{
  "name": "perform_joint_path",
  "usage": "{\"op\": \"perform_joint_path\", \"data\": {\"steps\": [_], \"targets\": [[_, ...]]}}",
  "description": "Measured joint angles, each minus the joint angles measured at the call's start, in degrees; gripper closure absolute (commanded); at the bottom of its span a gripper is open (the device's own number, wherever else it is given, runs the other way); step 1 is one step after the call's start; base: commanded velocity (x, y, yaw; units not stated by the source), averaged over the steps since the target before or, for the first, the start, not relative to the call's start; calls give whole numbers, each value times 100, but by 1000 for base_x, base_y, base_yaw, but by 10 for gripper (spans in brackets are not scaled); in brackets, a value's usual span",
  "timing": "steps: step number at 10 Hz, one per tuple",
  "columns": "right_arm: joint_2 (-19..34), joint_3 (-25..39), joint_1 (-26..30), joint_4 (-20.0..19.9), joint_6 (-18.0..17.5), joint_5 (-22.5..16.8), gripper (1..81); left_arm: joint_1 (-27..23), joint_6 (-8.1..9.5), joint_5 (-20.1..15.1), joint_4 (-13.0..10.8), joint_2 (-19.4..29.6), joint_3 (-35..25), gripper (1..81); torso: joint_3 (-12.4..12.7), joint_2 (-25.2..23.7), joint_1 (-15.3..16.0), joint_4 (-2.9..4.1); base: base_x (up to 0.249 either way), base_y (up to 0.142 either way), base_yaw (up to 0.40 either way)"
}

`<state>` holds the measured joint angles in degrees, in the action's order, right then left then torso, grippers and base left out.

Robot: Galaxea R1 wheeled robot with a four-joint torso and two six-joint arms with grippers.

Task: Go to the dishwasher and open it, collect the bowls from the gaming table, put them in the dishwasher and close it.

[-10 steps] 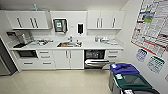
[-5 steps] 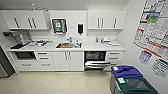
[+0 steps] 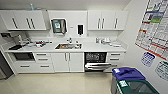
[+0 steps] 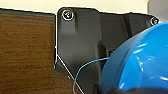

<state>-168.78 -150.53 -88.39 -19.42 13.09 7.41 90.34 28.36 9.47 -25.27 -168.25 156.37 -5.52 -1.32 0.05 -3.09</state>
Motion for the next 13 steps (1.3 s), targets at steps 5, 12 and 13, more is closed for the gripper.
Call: {"op": "perform_joint_path", "data": {"steps": [5,12,13], "targets": [[4,0,11,0,0,2,811,-10,0,9,0,-2,0,811,0,0,2,0,116,0,0],[-52,1,66,2,0,2,811,-63,17,59,6,45,20,811,-2,4,5,0,116,0,0],[-71,4,33,2,2,7,811,-29,13,37,9,63,20,811,-2,2,-2,0,116,0,0]]}}
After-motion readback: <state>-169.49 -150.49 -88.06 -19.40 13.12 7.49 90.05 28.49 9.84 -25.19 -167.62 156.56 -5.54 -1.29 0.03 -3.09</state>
